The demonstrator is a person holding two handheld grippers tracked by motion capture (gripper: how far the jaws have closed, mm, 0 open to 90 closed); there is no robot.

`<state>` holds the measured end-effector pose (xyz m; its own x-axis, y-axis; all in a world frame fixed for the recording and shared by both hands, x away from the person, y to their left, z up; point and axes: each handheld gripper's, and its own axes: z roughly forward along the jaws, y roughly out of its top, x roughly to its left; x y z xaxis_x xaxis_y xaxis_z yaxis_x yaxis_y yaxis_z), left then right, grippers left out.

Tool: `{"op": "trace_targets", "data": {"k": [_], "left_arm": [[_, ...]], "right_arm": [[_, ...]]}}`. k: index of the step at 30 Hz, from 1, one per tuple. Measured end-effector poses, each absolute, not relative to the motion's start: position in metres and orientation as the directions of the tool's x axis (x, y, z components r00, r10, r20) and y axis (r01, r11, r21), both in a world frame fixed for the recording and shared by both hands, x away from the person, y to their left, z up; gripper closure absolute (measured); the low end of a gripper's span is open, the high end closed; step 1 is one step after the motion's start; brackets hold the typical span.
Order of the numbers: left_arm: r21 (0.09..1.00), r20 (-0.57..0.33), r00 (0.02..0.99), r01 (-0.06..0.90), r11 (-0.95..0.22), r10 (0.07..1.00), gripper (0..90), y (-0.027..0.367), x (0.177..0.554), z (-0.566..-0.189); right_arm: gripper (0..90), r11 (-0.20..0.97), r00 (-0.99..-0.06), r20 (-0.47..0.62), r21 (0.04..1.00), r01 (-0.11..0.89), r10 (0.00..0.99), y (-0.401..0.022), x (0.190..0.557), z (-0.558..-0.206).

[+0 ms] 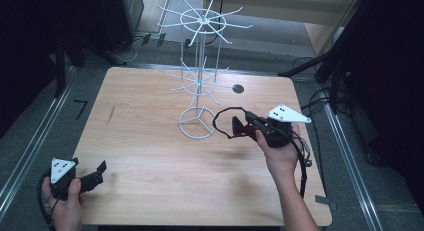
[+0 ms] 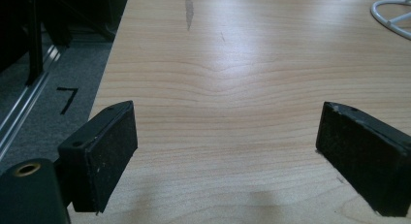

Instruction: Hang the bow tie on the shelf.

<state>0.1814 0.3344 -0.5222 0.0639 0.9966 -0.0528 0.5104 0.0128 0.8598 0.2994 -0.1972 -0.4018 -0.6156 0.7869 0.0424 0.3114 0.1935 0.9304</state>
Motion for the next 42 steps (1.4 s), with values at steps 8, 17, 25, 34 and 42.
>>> {"op": "trace_targets", "data": {"k": [8,17,25,34,42], "left_arm": [[0.861,-0.053,0.063,0.509,0.014,0.997,8.4,0.334,0.182,-0.522],[0.86,-0.054,0.064,0.51,0.014,0.997,8.4,0.334,0.181,-0.522],[0.859,-0.054,0.065,0.512,0.013,0.996,8.4,0.335,0.181,-0.522],[0.859,-0.055,0.065,0.512,0.014,0.996,8.4,0.335,0.182,-0.522],[0.858,-0.053,0.064,0.513,0.013,0.997,8.4,0.334,0.182,-0.522]], "right_arm": [[90.0,0.194,-0.63,0.035,0.937,0.291,0.776,-0.19,0.296,-0.392],[90.0,0.198,-0.644,0.027,0.941,0.275,0.765,-0.183,0.295,-0.383],[90.0,0.198,-0.657,0.027,0.944,0.266,0.753,-0.178,0.295,-0.377],[90.0,0.199,-0.667,0.022,0.947,0.253,0.745,-0.173,0.292,-0.372],[90.0,0.204,-0.67,0.013,0.948,0.245,0.743,-0.171,0.29,-0.366]]}}
